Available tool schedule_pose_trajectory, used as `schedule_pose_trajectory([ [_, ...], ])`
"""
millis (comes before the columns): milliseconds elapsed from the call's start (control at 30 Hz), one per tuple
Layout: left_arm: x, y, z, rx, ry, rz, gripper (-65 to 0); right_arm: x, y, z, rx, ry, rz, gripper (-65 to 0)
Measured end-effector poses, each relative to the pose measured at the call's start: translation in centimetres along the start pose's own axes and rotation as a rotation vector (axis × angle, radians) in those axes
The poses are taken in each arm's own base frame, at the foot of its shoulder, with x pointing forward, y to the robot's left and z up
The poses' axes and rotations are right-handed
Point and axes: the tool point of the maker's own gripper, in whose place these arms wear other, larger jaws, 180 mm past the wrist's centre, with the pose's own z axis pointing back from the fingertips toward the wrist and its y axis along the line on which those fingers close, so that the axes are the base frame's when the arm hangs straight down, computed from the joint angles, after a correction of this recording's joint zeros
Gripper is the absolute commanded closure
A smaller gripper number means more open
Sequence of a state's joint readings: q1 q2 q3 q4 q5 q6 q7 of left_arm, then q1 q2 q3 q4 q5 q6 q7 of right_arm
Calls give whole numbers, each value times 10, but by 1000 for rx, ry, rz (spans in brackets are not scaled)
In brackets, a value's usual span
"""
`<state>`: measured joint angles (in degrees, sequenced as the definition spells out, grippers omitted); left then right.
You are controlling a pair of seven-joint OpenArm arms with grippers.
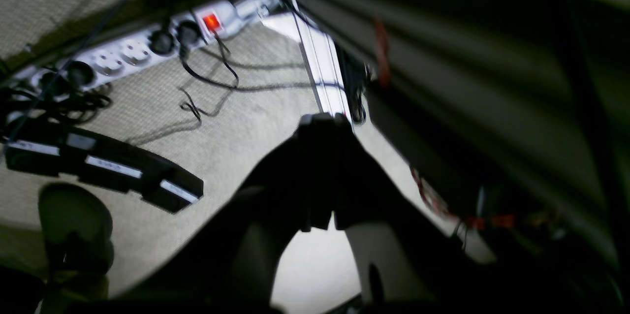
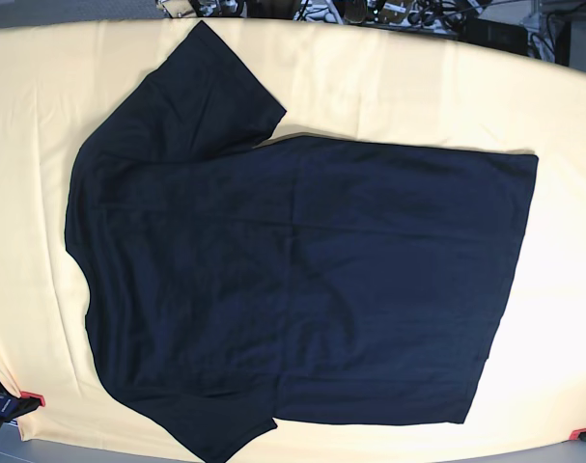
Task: Fold the T-shirt properly
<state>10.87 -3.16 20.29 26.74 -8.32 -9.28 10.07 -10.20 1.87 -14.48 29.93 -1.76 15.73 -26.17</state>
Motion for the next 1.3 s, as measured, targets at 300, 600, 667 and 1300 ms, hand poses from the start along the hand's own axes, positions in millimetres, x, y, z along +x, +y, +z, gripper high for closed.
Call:
schedule_pose_trajectory([
  [300,-52,-31,15,-54,44,-21,0,-66,39,1,35,58,10,0],
  [600,-90,-25,75,-64,42,-105,0,-99,45,57,-19,43,59,0],
  [667,-91,-26,93,-65,23,-144,0,-101,40,75,-47,9,82,0],
  [1300,-64,-78,234,-60,-97,-530,0,-96,69,225,-162,-232,147,0],
])
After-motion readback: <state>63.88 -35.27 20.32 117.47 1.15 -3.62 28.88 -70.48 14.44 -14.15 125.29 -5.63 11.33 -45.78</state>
